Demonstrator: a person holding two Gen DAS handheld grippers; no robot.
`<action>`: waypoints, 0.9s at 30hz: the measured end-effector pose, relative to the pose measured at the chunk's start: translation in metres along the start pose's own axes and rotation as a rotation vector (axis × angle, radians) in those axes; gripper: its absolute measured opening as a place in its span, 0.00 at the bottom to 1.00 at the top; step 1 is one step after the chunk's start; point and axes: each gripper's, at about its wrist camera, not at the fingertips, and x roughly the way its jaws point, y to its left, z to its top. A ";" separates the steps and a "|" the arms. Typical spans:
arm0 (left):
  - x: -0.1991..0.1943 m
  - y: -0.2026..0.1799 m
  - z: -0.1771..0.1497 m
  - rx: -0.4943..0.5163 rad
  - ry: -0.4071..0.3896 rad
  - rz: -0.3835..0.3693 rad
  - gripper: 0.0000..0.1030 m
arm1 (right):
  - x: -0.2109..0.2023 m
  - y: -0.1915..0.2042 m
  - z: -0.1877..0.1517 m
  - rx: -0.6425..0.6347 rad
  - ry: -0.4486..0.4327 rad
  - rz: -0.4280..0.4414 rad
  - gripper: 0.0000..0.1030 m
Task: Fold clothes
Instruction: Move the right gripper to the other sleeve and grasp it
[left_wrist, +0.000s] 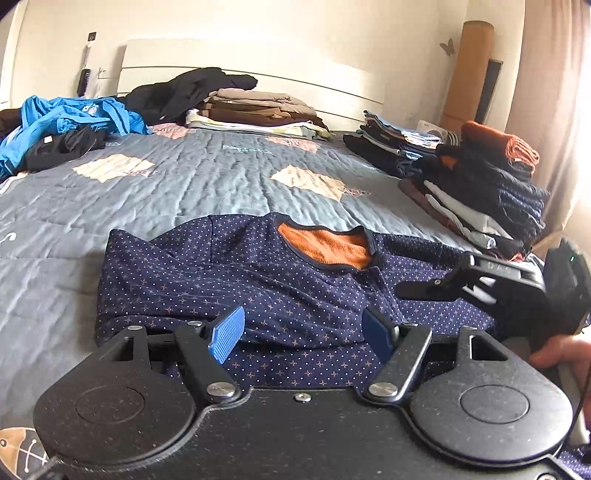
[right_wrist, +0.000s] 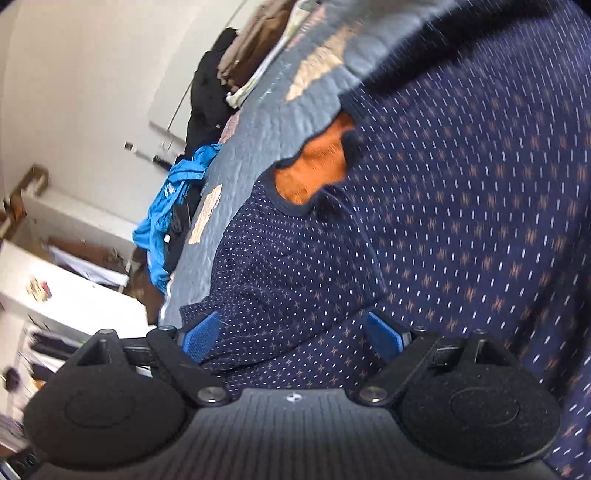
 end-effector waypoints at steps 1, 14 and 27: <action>0.000 0.000 0.000 -0.002 0.002 -0.004 0.67 | 0.002 -0.003 -0.001 0.017 -0.004 0.003 0.85; -0.001 -0.003 0.003 -0.034 -0.003 -0.040 0.69 | 0.025 -0.017 -0.005 0.096 -0.131 -0.011 0.87; -0.001 0.003 0.009 -0.063 -0.017 -0.051 0.74 | 0.043 -0.001 0.014 -0.017 -0.153 -0.084 0.27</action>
